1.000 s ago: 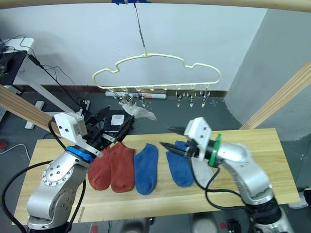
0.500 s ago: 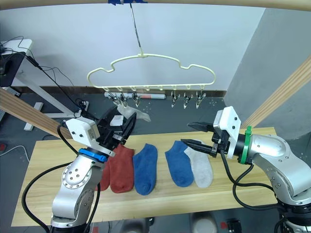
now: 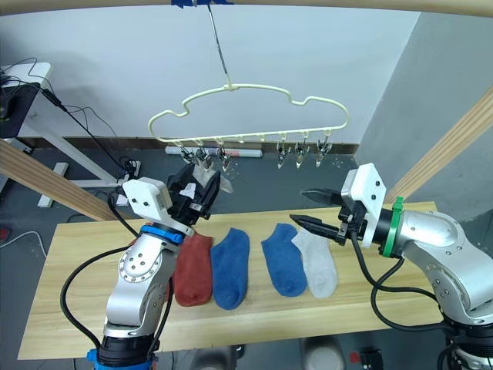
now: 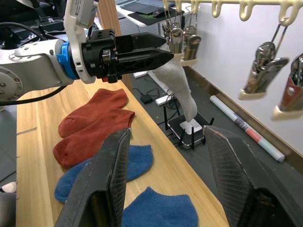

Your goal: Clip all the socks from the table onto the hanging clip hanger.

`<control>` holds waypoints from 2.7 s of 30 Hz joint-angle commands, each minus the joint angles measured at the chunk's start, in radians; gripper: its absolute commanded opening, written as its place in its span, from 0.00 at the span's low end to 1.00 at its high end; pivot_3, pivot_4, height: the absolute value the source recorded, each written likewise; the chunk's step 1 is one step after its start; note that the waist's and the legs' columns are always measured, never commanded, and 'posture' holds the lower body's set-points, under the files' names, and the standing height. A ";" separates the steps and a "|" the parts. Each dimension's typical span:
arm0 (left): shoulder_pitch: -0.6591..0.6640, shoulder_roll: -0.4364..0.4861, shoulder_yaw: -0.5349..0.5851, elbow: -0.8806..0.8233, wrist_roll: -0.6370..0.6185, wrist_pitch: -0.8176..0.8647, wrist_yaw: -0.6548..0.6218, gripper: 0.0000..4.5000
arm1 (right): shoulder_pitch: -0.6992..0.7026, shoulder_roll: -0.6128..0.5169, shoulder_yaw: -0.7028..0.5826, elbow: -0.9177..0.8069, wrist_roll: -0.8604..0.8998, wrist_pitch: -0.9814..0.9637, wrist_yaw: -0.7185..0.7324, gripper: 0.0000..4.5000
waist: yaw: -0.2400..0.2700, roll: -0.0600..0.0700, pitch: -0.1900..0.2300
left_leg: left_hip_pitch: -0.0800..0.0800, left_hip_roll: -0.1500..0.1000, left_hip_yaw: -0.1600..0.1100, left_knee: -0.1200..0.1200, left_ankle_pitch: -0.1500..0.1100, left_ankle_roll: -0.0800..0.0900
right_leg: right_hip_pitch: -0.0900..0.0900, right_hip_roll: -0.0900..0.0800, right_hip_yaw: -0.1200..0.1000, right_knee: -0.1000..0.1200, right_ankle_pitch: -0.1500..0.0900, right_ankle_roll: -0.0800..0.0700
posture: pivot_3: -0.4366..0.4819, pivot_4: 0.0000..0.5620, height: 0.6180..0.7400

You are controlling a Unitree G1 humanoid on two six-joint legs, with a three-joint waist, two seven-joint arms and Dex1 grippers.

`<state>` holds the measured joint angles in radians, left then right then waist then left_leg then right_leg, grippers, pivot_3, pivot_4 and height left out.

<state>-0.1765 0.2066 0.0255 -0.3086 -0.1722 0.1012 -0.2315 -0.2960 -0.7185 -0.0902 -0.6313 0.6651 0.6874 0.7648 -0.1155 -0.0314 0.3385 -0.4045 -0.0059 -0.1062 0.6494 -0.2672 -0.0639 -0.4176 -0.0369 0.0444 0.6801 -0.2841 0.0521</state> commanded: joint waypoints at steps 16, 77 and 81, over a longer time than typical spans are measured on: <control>-0.048 -0.021 0.004 0.061 0.023 -0.086 0.001 0.38 | 0.009 -0.024 -0.036 -0.034 0.041 -0.002 -0.027 0.57 | -0.023 0.000 0.000 | 0.001 0.000 -0.001 0.004 0.000 0.000 | 0.003 0.000 -0.001 0.000 0.000 0.001 | 0.14 0.61 1.00; -0.132 0.002 0.052 0.041 0.007 -0.006 0.001 0.23 | 0.022 -0.017 -0.001 -0.039 0.054 -0.002 -0.023 0.57 | -0.024 0.000 0.000 | 0.001 0.000 -0.002 0.012 -0.001 0.001 | 0.007 0.001 0.000 0.000 0.003 0.005 | 0.17 0.59 1.00; -0.132 0.006 0.044 0.035 0.036 0.015 0.019 0.48 | 0.024 -0.020 -0.003 -0.037 0.054 -0.003 -0.020 0.57 | -0.024 0.000 0.000 | 0.001 0.000 -0.002 0.012 -0.001 0.001 | 0.007 0.001 0.000 0.000 0.003 0.005 | 0.17 0.59 1.00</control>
<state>-0.3073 0.2042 0.0741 -0.2277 -0.1500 0.1150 -0.2252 -0.2808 -0.7344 -0.0803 -0.6326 0.7106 0.7034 0.7383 -0.1397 -0.0314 0.3385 -0.4037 -0.0061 -0.1078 0.6618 -0.2678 -0.0629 -0.4103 -0.0361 0.0445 0.6800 -0.2814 0.0566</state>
